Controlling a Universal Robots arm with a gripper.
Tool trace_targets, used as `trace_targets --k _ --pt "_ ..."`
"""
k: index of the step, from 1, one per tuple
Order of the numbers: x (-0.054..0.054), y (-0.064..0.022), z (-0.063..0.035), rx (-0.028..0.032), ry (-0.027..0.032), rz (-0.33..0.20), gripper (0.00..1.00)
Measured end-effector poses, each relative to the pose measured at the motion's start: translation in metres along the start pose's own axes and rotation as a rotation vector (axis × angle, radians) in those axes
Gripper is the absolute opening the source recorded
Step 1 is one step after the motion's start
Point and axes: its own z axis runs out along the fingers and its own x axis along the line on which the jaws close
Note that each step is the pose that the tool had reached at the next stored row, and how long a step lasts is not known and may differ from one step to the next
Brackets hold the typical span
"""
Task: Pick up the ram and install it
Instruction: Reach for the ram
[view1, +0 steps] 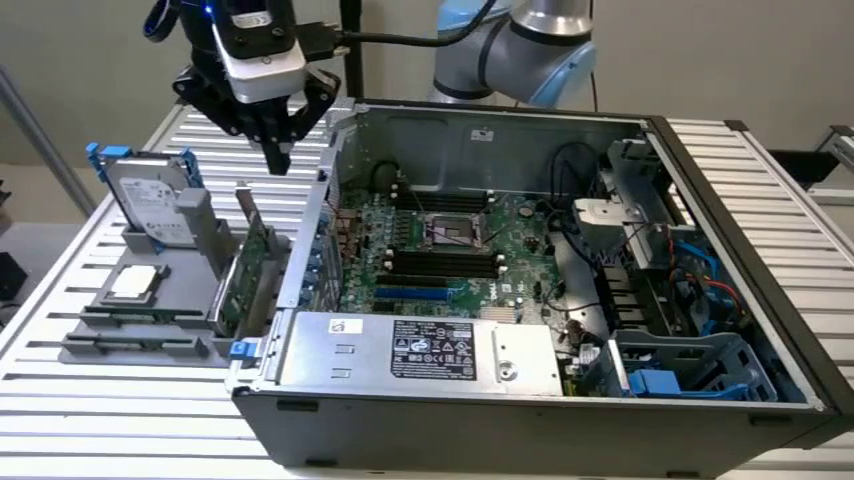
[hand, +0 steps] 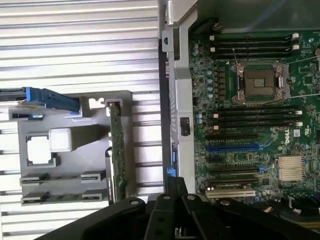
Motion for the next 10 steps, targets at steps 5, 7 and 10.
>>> trace_targets --k 5,7,10 --pt "0.022 -0.0066 0.0008 0.0001 0.0 0.0 0.0" --pt "0.031 -0.0092 0.0013 0.0 0.0 0.0 0.0" --pt "0.049 -0.0144 0.0021 0.0 0.0 0.0 0.0"
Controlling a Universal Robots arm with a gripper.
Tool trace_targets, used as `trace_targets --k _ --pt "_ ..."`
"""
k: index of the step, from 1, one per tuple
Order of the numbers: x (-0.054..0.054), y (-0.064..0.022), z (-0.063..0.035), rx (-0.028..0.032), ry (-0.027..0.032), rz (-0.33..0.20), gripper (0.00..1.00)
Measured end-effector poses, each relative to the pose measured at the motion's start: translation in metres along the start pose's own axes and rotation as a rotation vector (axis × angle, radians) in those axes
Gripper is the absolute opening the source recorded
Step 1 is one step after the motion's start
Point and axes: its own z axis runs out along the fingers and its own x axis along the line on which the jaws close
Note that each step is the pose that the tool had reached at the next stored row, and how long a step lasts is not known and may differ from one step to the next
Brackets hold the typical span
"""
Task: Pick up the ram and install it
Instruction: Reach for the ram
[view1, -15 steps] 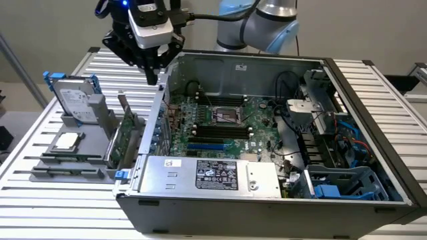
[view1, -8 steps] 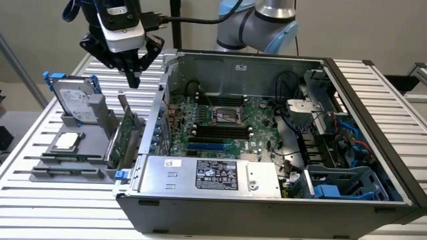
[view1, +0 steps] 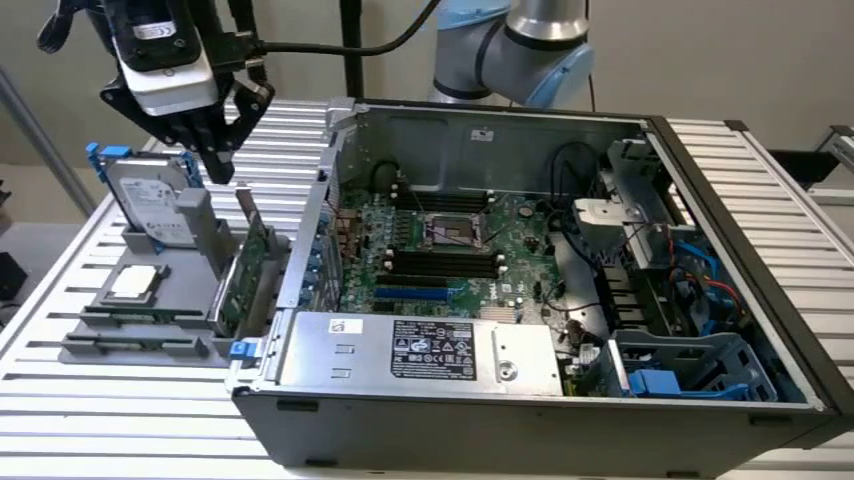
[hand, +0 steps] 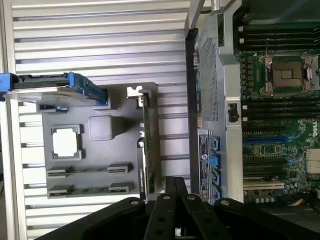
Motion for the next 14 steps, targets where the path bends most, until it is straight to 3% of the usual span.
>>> trace_targets --k 14 --pt "0.063 -0.0158 0.0076 0.0 0.0 0.0 0.0"
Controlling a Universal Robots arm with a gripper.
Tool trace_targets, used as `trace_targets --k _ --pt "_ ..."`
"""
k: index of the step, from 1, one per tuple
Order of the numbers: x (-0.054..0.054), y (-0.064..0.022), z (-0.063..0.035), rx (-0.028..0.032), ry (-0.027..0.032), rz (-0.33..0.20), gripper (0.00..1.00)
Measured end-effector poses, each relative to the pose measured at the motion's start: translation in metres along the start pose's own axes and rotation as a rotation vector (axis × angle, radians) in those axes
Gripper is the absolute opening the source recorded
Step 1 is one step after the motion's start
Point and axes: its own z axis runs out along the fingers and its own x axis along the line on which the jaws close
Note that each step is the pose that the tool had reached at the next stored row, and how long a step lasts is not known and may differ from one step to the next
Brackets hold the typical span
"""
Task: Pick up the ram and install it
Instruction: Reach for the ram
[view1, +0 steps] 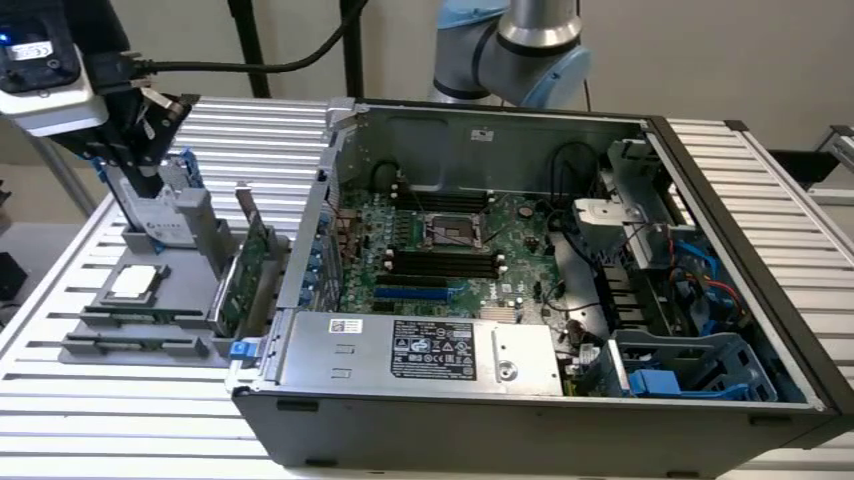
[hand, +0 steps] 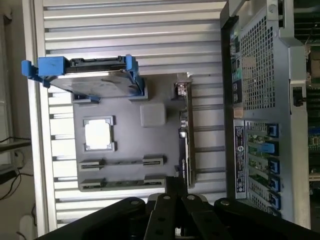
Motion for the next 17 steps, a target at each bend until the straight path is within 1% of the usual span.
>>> trace_targets --k 7,10,12,14,17 --pt "0.032 -0.0061 0.0072 0.0003 0.0009 0.0 0.0" --pt "0.045 -0.0084 0.0108 0.0007 0.0021 0.0 0.0" --pt "0.052 -0.0097 0.0128 0.0011 0.0036 0.0 0.0" --pt "0.055 -0.0111 0.0142 0.0015 0.0073 0.0 0.0" --pt "0.056 -0.0131 0.0158 0.0024 0.0183 -0.002 0.0"
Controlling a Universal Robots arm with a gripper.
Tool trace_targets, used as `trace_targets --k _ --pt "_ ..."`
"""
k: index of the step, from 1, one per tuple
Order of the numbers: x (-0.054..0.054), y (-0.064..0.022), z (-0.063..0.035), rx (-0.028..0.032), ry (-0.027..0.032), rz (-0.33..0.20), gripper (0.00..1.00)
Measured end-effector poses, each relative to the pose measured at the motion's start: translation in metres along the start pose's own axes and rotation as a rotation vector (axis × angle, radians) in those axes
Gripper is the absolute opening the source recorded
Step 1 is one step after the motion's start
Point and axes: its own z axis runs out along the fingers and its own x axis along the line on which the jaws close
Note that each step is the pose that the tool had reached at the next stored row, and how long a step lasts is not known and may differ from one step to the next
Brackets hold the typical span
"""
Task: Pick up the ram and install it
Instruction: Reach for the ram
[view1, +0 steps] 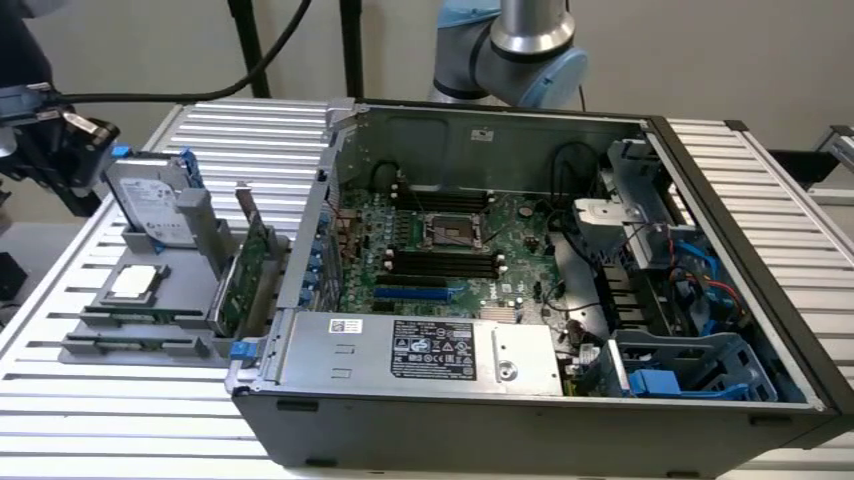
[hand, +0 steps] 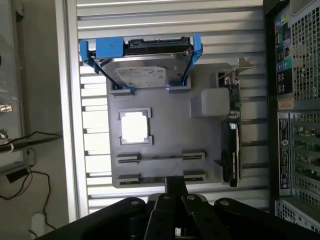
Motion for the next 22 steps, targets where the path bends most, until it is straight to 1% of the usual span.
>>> trace_targets --k 4,7,22 --pt "0.0007 -0.0025 0.0025 0.0012 0.0168 -0.006 0.0" --pt "0.0015 -0.0038 0.0042 0.0019 0.0262 -0.013 0.0" --pt "0.0029 -0.0042 0.0052 0.0018 0.0267 -0.016 0.0"
